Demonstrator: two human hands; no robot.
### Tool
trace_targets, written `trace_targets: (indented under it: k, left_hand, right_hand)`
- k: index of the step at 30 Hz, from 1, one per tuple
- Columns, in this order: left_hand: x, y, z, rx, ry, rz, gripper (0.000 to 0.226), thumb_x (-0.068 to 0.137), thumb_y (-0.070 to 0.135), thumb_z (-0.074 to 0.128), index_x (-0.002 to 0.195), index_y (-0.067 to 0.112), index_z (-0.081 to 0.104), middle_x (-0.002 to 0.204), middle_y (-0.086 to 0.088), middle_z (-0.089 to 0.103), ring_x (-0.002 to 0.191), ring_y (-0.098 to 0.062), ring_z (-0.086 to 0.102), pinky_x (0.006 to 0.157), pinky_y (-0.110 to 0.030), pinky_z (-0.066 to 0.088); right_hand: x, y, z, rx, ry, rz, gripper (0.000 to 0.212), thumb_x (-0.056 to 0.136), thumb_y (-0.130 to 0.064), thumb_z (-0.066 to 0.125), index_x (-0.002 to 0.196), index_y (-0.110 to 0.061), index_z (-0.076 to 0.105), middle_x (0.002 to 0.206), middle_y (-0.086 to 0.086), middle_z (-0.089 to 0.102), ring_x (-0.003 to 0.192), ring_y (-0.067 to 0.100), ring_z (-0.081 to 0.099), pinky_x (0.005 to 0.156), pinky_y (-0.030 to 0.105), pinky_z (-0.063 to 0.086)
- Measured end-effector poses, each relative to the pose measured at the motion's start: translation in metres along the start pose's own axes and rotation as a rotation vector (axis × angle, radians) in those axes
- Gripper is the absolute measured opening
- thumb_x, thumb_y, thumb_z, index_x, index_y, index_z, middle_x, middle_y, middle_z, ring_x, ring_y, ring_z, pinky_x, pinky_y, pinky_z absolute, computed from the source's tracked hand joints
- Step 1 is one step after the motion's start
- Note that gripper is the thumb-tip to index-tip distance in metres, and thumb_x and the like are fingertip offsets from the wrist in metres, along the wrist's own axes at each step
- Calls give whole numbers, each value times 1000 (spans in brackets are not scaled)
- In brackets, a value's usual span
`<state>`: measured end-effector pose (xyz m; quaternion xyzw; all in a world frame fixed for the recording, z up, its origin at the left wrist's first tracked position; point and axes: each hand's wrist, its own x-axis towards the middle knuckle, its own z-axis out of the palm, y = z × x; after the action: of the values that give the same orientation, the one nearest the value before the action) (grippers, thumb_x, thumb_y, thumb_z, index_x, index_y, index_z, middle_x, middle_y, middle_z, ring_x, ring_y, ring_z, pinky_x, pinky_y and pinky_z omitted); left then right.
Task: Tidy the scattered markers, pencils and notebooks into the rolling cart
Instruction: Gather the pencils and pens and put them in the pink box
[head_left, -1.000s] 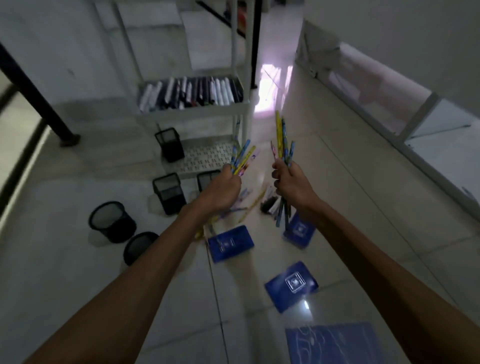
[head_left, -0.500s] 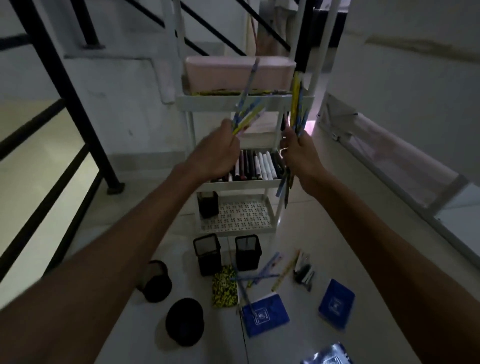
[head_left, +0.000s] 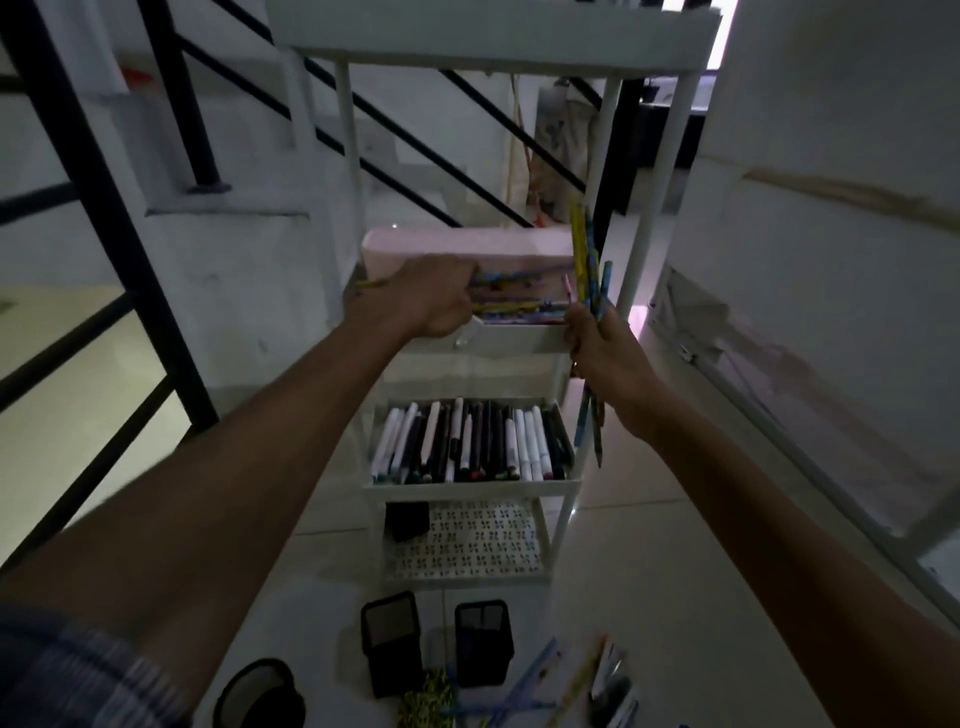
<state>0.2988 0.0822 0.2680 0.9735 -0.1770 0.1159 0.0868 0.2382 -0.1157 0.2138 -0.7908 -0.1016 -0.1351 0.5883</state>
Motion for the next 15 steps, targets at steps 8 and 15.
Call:
trace_targets:
  k: [8, 15]
  left_hand:
    - [-13, -28, 14, -385, 141, -131, 64, 78, 27, 76, 133, 9, 49, 129, -4, 55, 118, -20, 54, 88, -21, 41]
    - [-44, -34, 33, -302, 487, -89, 22, 82, 10, 51, 103, 4, 55, 109, -17, 55, 104, -32, 51, 84, -30, 37]
  right_hand:
    - [35, -24, 4, -378, -74, -150, 29, 105, -33, 35, 119, -13, 50, 102, 7, 58, 83, 11, 54, 66, 24, 44]
    - [100, -49, 37, -968, -346, -247, 34, 104, -31, 38, 125, -4, 41, 99, 11, 50, 87, 25, 50, 74, 33, 38]
